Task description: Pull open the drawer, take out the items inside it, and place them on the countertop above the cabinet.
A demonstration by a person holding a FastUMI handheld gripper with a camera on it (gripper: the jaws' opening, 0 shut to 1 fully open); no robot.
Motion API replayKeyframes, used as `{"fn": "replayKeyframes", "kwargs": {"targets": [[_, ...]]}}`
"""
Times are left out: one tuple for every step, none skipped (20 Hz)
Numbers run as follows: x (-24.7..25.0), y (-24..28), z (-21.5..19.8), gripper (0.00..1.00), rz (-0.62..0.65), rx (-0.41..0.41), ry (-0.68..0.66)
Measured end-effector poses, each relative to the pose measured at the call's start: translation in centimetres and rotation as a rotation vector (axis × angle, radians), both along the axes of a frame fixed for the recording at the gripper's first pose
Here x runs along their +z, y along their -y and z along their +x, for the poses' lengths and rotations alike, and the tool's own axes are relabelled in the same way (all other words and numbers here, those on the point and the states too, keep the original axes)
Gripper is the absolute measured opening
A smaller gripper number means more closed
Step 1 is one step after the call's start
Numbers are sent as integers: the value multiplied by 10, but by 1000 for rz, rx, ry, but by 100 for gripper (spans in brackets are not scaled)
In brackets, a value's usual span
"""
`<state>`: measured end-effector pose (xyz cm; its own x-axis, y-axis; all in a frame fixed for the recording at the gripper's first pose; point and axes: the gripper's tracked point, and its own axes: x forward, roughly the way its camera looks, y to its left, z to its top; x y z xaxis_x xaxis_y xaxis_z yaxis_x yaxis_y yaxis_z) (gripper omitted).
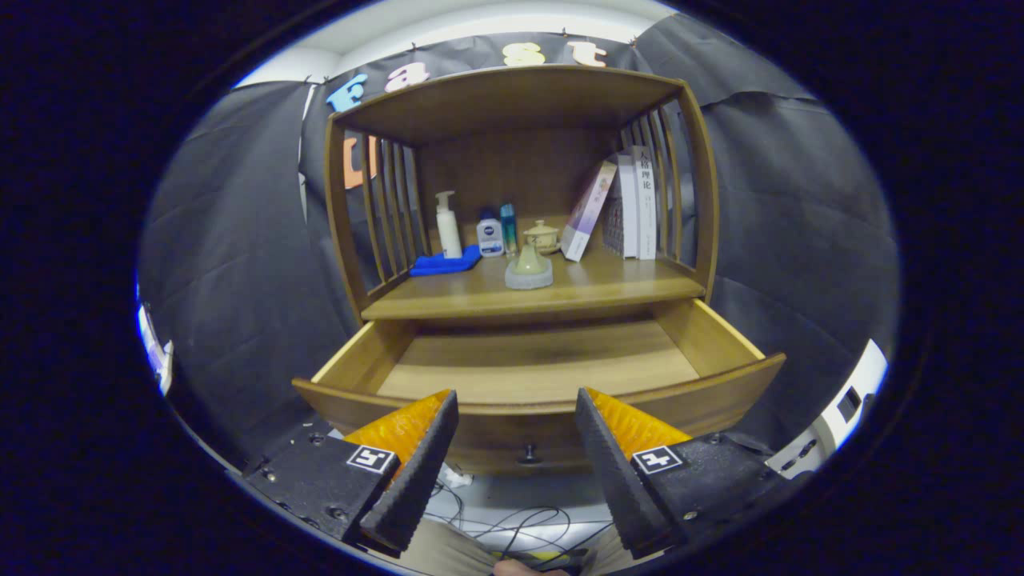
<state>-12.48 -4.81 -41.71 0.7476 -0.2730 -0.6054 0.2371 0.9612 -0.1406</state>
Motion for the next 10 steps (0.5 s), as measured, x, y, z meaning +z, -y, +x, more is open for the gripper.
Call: {"fn": "replayKeyframes", "kwargs": {"targets": [[-6,-1,-4,93,-5,-4,-10],[-13,-1,-8,93,-6,-5,-19],[-19,0,-12,93,-4,-7,-25],[-25,0,-13,93,-4,-4,-32],[-31,2,-15,93,-8,-7,-33],[-35,2,-15,93,-10,-5,-32],[-41,3,-15,93,-18,-2,-31],[-48,6,-16,93,-30,-2,-41],[-54,9,-17,94,-39,-6,-48],[-59,12,-17,93,-42,-16,-54]]}}
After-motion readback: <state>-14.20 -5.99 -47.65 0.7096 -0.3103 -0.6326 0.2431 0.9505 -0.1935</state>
